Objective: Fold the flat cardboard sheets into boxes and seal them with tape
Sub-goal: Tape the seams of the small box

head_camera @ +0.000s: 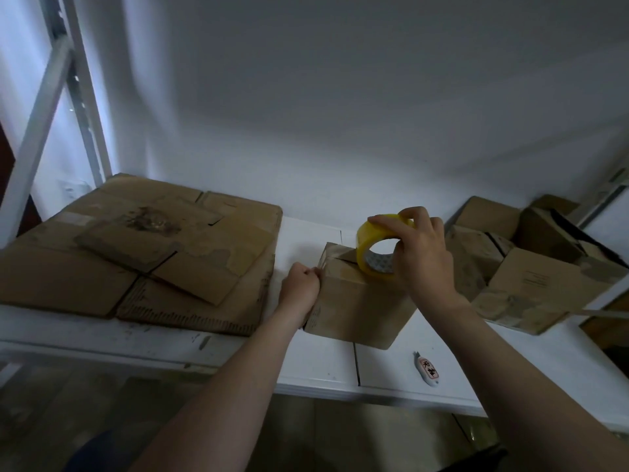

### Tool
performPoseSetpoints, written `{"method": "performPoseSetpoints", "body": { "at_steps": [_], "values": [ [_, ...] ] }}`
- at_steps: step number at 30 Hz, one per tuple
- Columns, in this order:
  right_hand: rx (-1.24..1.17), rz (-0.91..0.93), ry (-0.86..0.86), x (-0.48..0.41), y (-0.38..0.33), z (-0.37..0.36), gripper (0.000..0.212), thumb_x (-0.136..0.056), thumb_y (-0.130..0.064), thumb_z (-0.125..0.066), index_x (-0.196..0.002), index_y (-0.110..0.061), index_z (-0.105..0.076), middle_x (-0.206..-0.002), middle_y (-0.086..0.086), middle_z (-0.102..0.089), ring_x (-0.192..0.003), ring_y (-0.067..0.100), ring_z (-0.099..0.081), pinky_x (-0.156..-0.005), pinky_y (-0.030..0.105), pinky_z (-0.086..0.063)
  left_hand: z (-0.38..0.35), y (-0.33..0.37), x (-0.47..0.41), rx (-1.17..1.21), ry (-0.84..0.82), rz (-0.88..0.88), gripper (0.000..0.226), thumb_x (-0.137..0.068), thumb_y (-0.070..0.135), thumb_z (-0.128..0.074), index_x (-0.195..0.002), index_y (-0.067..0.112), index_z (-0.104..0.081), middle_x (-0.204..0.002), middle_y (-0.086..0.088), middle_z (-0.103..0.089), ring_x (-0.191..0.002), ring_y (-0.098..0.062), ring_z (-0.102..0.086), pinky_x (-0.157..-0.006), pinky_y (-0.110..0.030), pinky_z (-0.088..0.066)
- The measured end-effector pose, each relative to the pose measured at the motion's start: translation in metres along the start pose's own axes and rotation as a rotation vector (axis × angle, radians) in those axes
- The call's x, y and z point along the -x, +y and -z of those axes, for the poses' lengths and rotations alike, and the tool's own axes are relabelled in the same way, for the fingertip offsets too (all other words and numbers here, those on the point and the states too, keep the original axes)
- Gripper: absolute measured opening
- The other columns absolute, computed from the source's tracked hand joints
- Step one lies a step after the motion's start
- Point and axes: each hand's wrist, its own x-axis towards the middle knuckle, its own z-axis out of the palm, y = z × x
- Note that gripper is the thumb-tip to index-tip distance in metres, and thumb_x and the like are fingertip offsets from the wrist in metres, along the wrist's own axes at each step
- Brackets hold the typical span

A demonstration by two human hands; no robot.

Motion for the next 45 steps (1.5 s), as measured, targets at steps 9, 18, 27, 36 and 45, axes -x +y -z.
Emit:
{"method": "performPoseSetpoints", "body": {
  "at_steps": [9, 18, 27, 36, 45],
  "values": [
    [-0.077, -0.012, -0.008, -0.004, 0.002, -0.007, 0.056, -0.095, 0.001, -0.059, -0.133, -0.041, -0.062, -0.141, 0.005, -0.048, -0.126, 0.032, -0.041, -0.084, 0.037, -0.051, 0.013, -0.016, -0.011, 0.048, -0.012, 0.070, 0.036, -0.090, 0.046, -0.068, -0.096, 0.014, -0.053, -0.079, -0.008, -0.055, -0.072, -0.025, -0.057, -0.053, -0.032, -0.052],
    [-0.183, 0.097, -0.148, -0.014, 0.026, -0.002, 0.072, -0.096, 0.010, -0.048, -0.137, -0.049, -0.054, -0.140, 0.005, -0.042, -0.124, 0.027, -0.039, -0.092, 0.028, -0.042, 0.046, 0.058, 0.027, -0.266, -0.320, -0.493, 0.074, -0.082, 0.061, -0.069, -0.145, 0.038, -0.040, -0.155, 0.012, -0.039, -0.141, -0.013, -0.033, -0.111, -0.043, -0.037],
    [-0.683, 0.185, -0.244, -0.007, 0.078, -0.011, 0.066, -0.101, -0.001, -0.055, -0.150, -0.043, -0.038, -0.134, -0.005, -0.048, -0.119, 0.018, -0.058, -0.094, 0.029, -0.056, 0.018, 0.042, 0.022, -0.295, -0.323, -0.510, 0.086, -0.085, 0.055, -0.073, -0.156, 0.035, -0.028, -0.156, 0.015, -0.027, -0.142, -0.004, -0.033, -0.111, -0.030, -0.035],
    [-0.857, 0.165, -0.102, 0.000, 0.084, -0.031, 0.068, -0.096, 0.011, -0.054, -0.141, -0.040, -0.050, -0.126, -0.001, -0.054, -0.113, 0.019, -0.060, -0.093, 0.031, -0.056, 0.016, 0.037, 0.019, -0.491, -0.253, -0.516, 0.086, -0.093, 0.063, -0.056, -0.161, 0.027, -0.017, -0.153, 0.017, -0.023, -0.131, 0.004, -0.029, -0.105, -0.022, -0.030],
    [-0.678, 0.237, -0.187, -0.017, 0.102, -0.014, 0.076, -0.087, 0.014, -0.049, -0.129, -0.049, -0.055, -0.106, -0.011, -0.042, -0.100, 0.003, -0.047, -0.078, 0.009, -0.038, 0.017, 0.039, 0.011, -0.610, -0.235, -0.533, 0.106, -0.076, 0.080, -0.047, -0.162, 0.027, -0.013, -0.149, 0.010, -0.030, -0.127, -0.001, -0.036, -0.099, -0.014, -0.034]
  ]
}}
